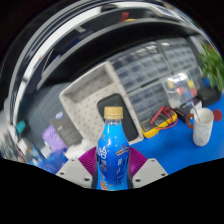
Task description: Pour water
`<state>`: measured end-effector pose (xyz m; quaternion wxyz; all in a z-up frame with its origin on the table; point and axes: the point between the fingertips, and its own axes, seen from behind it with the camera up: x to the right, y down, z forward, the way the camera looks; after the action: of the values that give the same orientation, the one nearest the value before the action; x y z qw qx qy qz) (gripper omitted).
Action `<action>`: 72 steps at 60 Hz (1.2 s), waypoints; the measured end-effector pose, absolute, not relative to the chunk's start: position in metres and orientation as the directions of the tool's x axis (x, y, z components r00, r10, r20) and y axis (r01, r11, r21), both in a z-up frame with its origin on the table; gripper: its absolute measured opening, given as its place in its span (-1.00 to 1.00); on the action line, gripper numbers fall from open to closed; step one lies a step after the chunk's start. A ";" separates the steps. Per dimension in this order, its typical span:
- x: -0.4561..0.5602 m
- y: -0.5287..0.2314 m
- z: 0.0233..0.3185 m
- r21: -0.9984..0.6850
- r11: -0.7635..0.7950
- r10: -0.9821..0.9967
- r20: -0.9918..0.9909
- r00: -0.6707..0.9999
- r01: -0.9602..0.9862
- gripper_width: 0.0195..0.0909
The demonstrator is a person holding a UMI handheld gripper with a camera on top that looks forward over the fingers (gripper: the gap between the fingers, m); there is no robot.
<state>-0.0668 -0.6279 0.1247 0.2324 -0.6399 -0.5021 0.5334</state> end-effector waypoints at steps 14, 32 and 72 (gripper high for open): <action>-0.099 -0.559 0.152 -0.406 -0.862 0.466 -0.871 0.154 0.304 -0.44; -0.134 -0.555 0.145 0.194 -0.975 -0.155 -0.941 0.299 0.105 -0.45; -0.186 -0.645 0.203 -0.212 -0.951 0.268 -0.926 0.265 0.223 -0.44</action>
<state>-0.1856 -0.6446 0.2034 0.0192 -0.7949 -0.1547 0.5863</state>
